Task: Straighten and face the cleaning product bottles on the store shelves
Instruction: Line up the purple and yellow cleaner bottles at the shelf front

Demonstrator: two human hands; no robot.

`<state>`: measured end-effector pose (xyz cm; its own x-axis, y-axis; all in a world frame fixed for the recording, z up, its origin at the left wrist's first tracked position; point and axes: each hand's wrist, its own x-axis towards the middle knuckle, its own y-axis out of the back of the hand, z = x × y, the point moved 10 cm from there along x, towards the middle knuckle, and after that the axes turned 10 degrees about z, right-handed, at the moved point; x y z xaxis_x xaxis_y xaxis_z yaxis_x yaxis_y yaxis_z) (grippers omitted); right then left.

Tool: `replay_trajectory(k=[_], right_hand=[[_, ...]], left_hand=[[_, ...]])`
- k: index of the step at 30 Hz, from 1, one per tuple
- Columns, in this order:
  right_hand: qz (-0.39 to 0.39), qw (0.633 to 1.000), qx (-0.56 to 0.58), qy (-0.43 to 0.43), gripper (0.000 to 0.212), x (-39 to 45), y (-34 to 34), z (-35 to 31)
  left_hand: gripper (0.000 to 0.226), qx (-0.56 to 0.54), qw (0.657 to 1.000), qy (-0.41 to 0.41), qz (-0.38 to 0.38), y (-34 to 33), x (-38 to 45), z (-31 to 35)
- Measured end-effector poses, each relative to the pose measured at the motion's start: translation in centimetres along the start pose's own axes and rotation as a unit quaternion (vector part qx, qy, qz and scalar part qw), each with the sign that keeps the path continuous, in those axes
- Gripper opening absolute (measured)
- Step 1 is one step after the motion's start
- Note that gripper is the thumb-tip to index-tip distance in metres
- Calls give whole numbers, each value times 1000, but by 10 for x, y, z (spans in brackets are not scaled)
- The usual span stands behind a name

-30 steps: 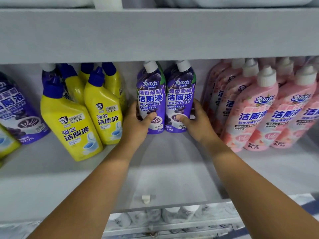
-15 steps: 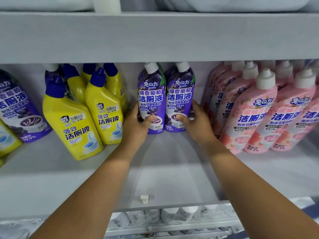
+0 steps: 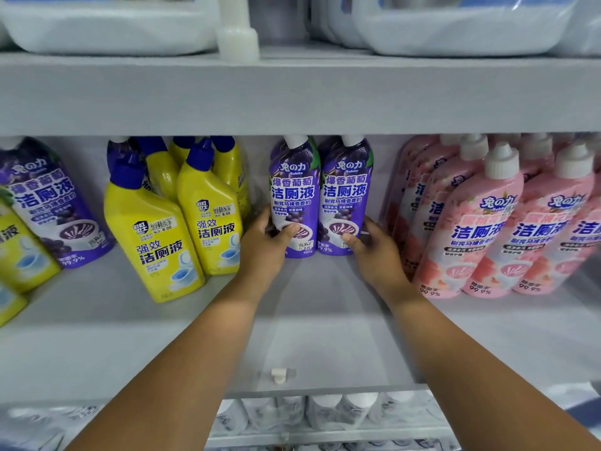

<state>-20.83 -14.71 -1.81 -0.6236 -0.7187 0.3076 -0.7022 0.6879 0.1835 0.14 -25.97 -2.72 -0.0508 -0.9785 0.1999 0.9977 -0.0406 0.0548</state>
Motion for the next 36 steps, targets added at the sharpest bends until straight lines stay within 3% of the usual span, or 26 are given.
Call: replay_trajectory(k=[4, 9, 12, 16, 22, 25, 27, 31, 34, 36], right_hand=[[35, 999, -3, -16, 36, -9, 3, 0], [138, 990, 20, -29, 40, -52, 4, -17], [71, 995, 62, -18, 40, -80, -39, -42], [-80, 992, 102, -9, 34, -116, -117, -99], [-194, 969, 153, 1, 33, -165, -213, -163], [-203, 966, 157, 15, 34, -170, -245, -196], [-188, 970, 153, 36, 34, -162, -257, -219], [-158, 978, 126, 58, 31, -146, -272, -253], [-120, 984, 125, 47, 38, -138, -278, -265], [-93, 988, 117, 40, 32, -133, -285, -273]], left_hand=[[37, 12, 1000, 14, 12, 8, -14, 8], [51, -24, 996, 85, 33, 58, -57, 8], [32, -72, 989, 111, 67, 110, -83, 15], [16, -58, 983, 97, 148, 203, -88, 34], [24, -15, 953, 19, 301, 322, -64, 60], [29, 2, 949, -60, 309, 346, -33, 82], [42, 46, 944, -119, 303, 352, -6, 101], [68, 174, 930, -162, 281, 348, 55, 128], [86, 287, 921, -119, 234, 338, 98, 120], [79, 374, 894, -94, 229, 339, 113, 115]])
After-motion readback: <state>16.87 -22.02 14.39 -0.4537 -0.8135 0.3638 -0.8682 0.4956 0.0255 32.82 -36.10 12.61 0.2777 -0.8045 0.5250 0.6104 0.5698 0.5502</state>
